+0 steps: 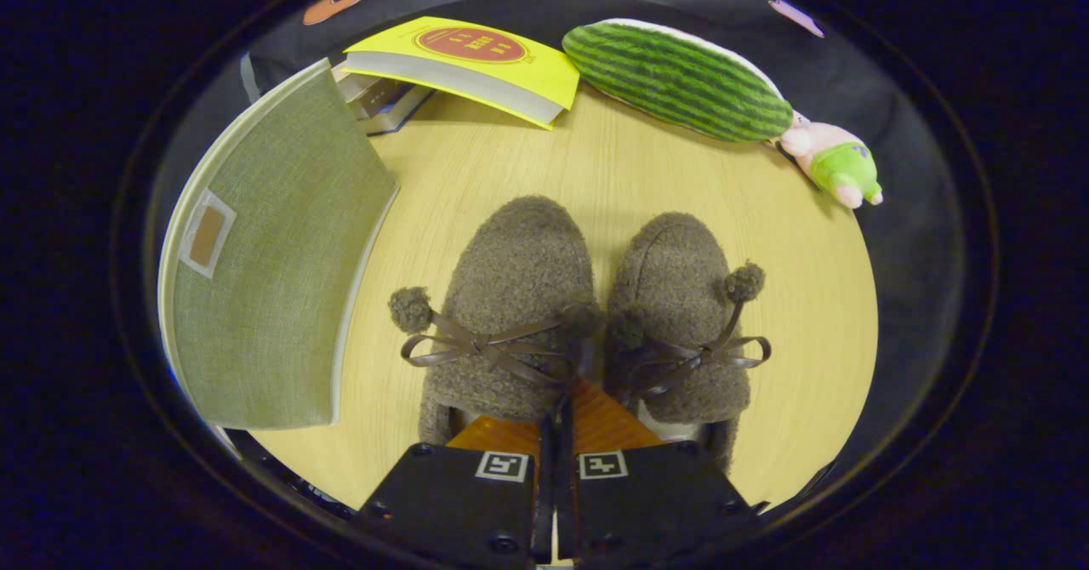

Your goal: Open the storage box then place both shoes into the box .Put the left shoe in first, then the right shoe, with the right side of both shoes facing outward in a uniform manner.

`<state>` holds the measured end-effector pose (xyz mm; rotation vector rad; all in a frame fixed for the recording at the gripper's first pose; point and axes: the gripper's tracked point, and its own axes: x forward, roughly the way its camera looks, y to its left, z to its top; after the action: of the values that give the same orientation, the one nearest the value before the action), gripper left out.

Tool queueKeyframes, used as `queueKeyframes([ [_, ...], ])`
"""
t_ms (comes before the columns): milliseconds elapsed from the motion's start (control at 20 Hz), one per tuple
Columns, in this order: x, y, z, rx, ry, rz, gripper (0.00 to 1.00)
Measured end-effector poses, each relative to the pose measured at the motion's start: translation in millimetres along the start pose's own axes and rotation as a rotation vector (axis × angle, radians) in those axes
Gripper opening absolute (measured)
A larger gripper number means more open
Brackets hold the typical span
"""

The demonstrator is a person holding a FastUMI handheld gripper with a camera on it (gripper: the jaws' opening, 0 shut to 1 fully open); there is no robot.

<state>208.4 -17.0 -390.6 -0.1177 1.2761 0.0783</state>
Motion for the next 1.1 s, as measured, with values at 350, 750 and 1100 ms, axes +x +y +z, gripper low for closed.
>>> queueKeyframes([
  [350, -39.7, 11.1, -8.6, 0.152, 0.076, 0.057, 0.06],
  [750, -117.8, 54.2, 18.5, 0.181, -0.011, 0.118, 0.06],
  [1100, -188.7, 119.0, 48.7, 0.171, -0.099, 0.153, 0.06],
])
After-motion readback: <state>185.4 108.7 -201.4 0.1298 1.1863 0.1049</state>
